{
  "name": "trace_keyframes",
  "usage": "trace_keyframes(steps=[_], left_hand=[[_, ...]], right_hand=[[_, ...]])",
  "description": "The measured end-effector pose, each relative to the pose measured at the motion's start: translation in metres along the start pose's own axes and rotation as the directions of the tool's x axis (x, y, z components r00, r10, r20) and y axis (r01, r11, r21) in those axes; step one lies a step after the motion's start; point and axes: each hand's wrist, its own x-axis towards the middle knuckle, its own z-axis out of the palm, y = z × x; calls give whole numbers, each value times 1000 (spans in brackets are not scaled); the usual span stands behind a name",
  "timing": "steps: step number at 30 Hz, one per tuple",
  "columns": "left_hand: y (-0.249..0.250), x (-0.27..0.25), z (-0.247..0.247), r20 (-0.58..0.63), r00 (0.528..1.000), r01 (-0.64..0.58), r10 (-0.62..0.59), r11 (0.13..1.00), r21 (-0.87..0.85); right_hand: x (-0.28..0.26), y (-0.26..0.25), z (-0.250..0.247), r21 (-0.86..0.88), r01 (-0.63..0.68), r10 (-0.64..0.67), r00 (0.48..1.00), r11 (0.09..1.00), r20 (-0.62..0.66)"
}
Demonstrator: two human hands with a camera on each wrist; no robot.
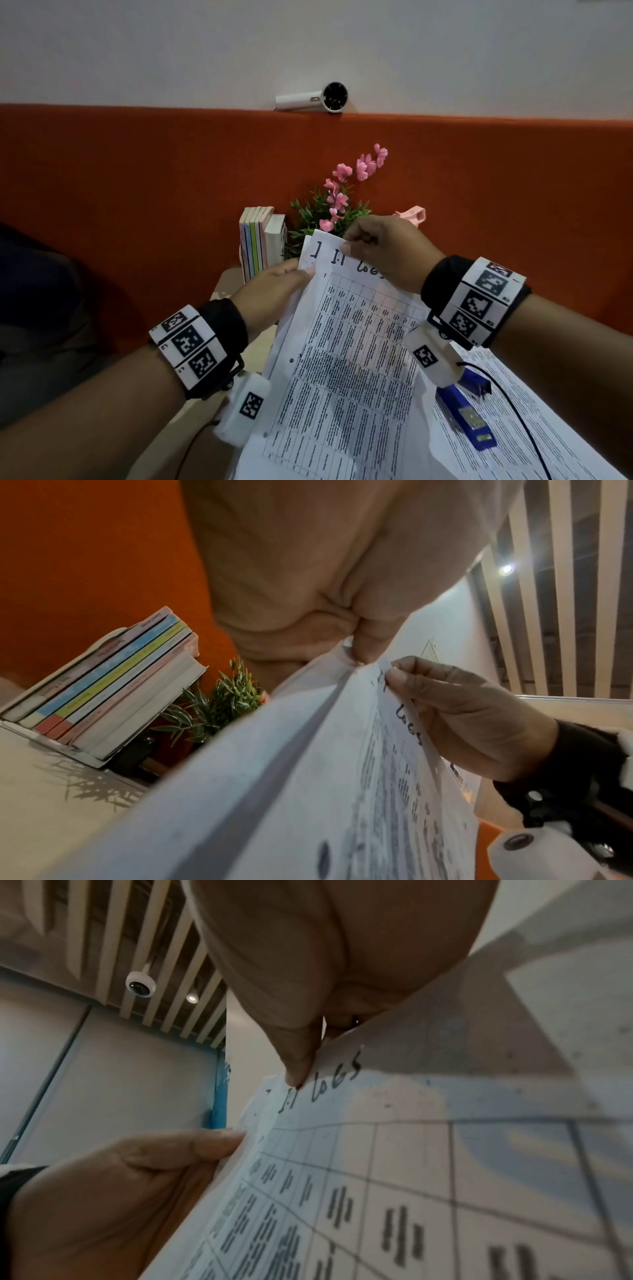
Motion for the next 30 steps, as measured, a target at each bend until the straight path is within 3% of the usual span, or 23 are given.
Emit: trace_keyframes(steps=[5, 16, 23, 30], left_hand=[[6, -5, 8, -58, 994, -90, 93, 994, 62], [8, -5, 7, -90, 984, -134, 155, 969, 206], [10, -5, 8, -95, 985, -116, 146, 956, 269], [7, -2, 6, -123, 987, -67, 106, 956, 284]], right_hand=[[0, -3, 4, 37, 41, -38, 997, 998, -62], [0, -9, 12, -34, 155, -157, 986, 987, -60], [3, -16, 14, -26, 186, -188, 980, 982, -72], [10, -25, 17, 40, 113, -113, 994, 993, 6]])
